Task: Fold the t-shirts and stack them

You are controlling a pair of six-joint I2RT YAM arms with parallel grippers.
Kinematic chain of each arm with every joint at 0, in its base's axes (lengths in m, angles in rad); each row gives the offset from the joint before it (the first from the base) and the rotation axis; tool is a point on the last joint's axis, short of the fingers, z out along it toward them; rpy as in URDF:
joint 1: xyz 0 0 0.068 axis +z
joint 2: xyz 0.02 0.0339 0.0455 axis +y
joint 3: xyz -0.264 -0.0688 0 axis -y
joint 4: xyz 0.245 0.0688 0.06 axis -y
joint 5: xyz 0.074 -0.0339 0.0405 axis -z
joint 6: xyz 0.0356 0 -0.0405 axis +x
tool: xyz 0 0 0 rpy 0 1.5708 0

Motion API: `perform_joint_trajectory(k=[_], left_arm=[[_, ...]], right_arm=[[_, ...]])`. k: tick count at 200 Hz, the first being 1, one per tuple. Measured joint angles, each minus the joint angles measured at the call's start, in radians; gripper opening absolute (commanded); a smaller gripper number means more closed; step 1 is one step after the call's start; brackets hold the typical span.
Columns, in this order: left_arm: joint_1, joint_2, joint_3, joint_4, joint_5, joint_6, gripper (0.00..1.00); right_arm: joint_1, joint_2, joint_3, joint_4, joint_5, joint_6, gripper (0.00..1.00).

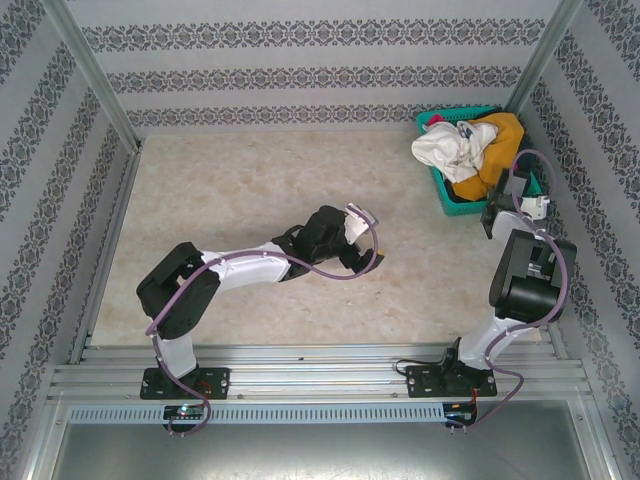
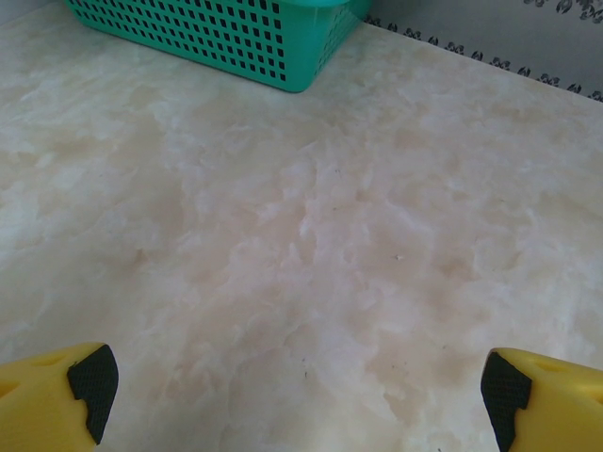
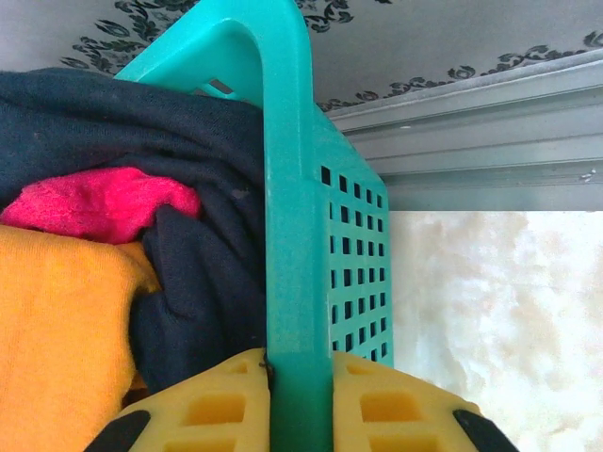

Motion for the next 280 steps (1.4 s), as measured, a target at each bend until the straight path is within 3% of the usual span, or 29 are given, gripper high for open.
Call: perform_joint_trajectory(k=[19,43,57,82,105,154,190,224,280], left_arm=[[0.0,0.001,0.007,0.0,0.0,0.0,1.0],[0.0,0.002,0.015,0.0,0.001,0.0,1.0],[0.0,0.002,0.016,0.0,0.003,0.0,1.0],[0.0,0.002,0.016,-0.001,0.003,0.0,1.0],[0.0,0.002,0.017,-0.002,0.003,0.002,1.0],[0.0,0.002,0.018,-0.003,0.003,0.002,1.0],[0.0,0.002,0.023,-0.018,0.003,0.003,1.0],[0.0,0.046,0.099,-0.031,0.011,0.003,1.0],[0.0,0.153,0.202,-0.03,0.055,0.003,1.0]], right_arm=[[0.0,0.004,0.003,0.005,0.0,0.003,0.02],[0.0,0.004,0.003,0.007,-0.002,0.003,0.43],[-0.001,0.003,-0.002,0.007,-0.004,-0.003,0.6],[-0.005,-0.038,-0.048,0.011,-0.015,-0.029,0.83],[-0.004,-0.141,-0.107,0.006,-0.039,-0.087,0.98],[0.027,-0.419,-0.214,-0.019,-0.064,-0.282,0.98],[0.089,-0.49,-0.216,-0.05,-0.055,-0.476,0.98],[0.136,-0.411,-0.127,-0.075,-0.045,-0.679,0.98],[0.14,-0.109,0.163,-0.104,-0.109,-0.867,0.97]])
